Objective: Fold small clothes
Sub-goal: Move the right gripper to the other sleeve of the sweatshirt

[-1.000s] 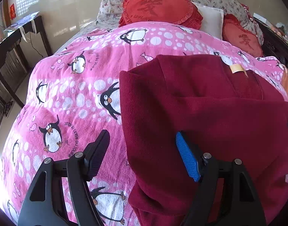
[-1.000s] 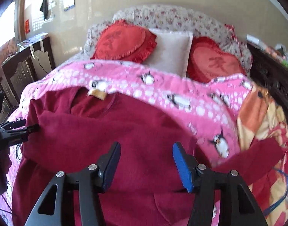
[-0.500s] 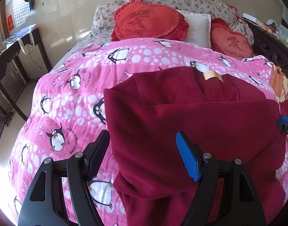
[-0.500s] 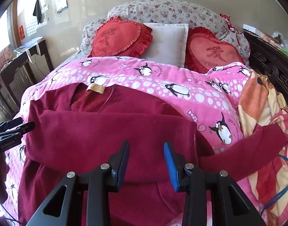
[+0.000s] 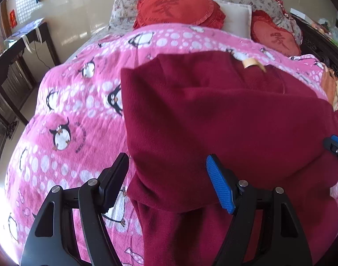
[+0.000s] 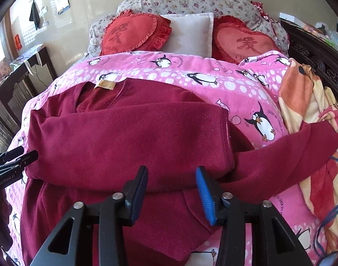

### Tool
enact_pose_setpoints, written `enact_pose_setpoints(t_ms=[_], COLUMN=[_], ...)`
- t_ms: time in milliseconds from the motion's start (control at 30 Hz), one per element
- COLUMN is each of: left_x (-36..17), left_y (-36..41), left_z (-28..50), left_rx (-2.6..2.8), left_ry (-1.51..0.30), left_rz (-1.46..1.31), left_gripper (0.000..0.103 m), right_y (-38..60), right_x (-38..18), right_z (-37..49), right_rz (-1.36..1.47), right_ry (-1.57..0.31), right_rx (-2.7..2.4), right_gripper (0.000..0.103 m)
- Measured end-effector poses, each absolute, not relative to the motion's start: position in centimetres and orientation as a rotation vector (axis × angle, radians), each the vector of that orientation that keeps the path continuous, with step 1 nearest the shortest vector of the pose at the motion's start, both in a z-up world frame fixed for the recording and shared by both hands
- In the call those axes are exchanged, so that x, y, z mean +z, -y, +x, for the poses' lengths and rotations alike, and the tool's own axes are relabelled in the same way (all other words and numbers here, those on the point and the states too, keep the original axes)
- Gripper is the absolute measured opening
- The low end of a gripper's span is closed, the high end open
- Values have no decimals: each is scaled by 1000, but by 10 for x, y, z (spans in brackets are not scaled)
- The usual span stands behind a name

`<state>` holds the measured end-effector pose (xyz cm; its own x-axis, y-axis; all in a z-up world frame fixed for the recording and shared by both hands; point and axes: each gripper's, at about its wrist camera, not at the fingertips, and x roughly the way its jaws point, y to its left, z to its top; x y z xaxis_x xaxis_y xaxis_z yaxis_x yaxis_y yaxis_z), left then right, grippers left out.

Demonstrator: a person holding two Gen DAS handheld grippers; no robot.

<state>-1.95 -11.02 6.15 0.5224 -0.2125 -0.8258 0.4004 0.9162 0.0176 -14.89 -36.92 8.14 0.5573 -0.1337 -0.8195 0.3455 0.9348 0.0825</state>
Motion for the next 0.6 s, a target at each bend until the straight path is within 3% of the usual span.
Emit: enact_pose_setpoints(t_ms=[200,600], left_x=[45,92], left_y=[103,122], left_z=[-13,-37], left_rx=[-365,-447], left_ry=[-1030,-945], left_rz=[159,159], left_gripper=[73,73], right_y=[368,373], right_x=[72,78], right_z=[-143,-157], right_rz=[234,297], right_ry=[-970,-963], right_rx=[-295,-291], right_gripper=[48,48])
